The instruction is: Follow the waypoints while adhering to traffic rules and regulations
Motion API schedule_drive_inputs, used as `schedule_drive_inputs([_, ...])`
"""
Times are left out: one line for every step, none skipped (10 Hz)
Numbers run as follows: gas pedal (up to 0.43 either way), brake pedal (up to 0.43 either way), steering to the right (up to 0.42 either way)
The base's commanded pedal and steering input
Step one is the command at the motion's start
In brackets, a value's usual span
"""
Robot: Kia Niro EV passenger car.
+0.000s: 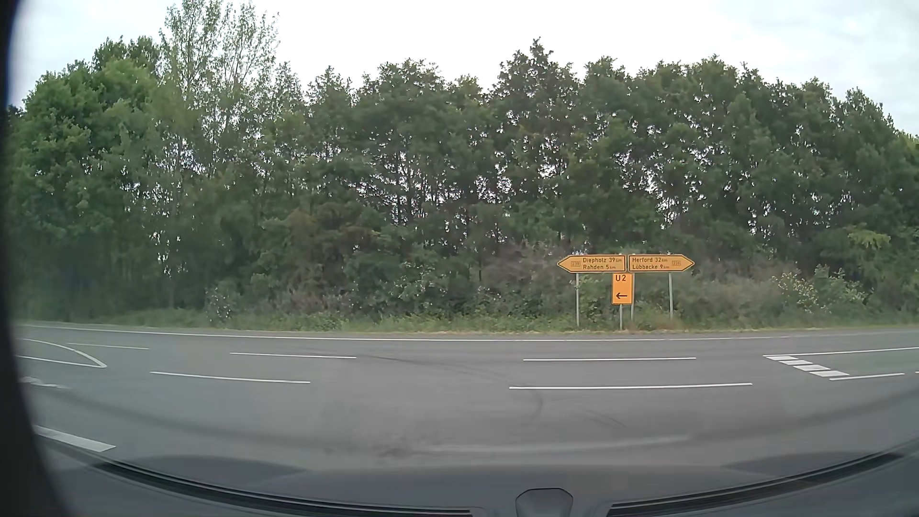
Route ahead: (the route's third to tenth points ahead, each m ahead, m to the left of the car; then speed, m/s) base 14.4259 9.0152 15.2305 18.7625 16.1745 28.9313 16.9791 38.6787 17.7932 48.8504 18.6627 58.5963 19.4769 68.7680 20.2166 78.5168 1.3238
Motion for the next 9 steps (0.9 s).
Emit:
schedule_drive_inputs([0.378, 0.006, -0.19])
schedule_drive_inputs([0.378, 0.006, -0.197])
schedule_drive_inputs([0.378, 0.006, -0.208])
schedule_drive_inputs([0.378, 0.006, -0.22])
schedule_drive_inputs([0.39, 0.006, -0.231])
schedule_drive_inputs([0.39, 0.006, -0.249])
schedule_drive_inputs([0.398, 0.006, -0.259])
schedule_drive_inputs([0.429, 0.006, -0.261])
schedule_drive_inputs([0.429, 0.006, -0.263])
